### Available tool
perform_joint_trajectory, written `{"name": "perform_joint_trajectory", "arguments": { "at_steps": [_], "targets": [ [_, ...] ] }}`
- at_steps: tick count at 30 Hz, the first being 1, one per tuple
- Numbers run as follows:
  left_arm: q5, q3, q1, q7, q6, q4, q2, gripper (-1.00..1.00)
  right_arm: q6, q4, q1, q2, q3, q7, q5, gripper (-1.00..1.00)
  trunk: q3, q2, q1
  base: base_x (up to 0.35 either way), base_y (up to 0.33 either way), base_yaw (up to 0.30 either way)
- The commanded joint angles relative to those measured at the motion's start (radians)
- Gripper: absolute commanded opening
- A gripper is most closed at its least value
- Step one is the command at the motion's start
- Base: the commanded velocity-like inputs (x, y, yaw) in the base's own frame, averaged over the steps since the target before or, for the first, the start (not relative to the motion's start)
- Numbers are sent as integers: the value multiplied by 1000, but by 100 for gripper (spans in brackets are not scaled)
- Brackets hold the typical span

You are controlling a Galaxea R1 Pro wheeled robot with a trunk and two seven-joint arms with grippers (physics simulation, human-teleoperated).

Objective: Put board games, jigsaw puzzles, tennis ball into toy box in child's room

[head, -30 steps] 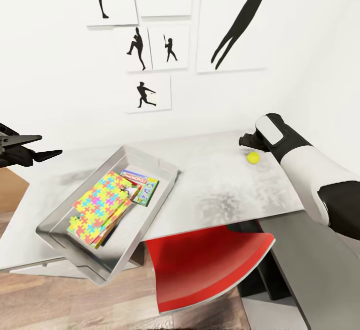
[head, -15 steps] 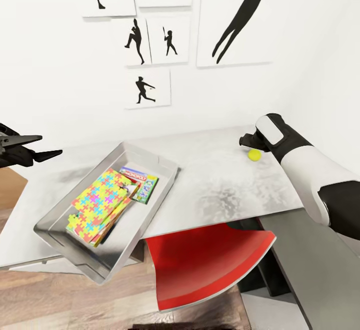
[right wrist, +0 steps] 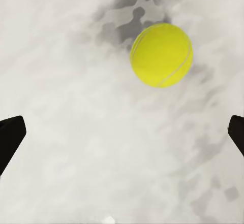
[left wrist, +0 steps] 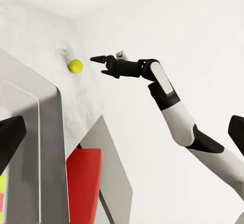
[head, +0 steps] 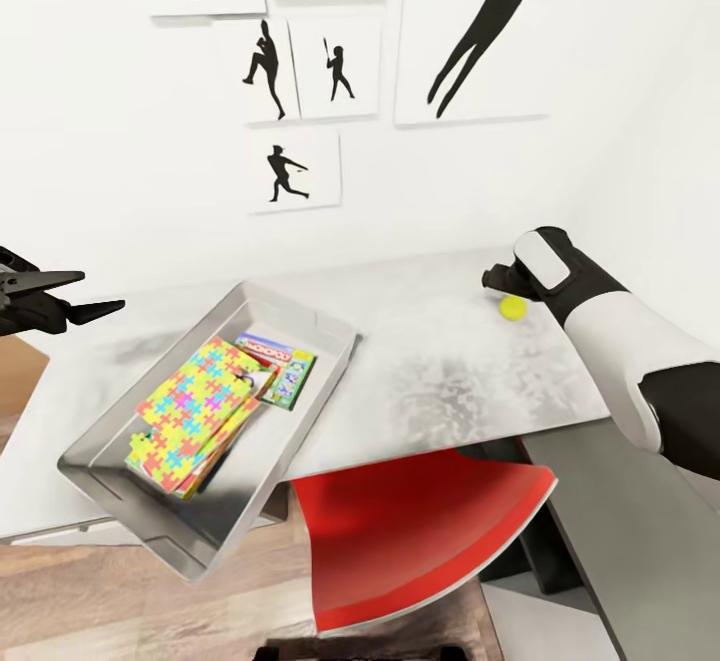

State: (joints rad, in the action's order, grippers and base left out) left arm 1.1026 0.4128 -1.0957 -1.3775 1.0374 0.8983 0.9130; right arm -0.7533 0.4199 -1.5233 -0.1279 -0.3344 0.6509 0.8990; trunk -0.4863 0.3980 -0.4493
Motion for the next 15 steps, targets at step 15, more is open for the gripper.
{"name": "perform_joint_trajectory", "arguments": {
  "at_steps": [15],
  "targets": [
    [-1, 6, -3, -5, 10, -1, 1, 100, -1, 9, -1, -8, -9, 8, 10, 100, -26, 2, -1, 41, 0, 0]
  ]
}}
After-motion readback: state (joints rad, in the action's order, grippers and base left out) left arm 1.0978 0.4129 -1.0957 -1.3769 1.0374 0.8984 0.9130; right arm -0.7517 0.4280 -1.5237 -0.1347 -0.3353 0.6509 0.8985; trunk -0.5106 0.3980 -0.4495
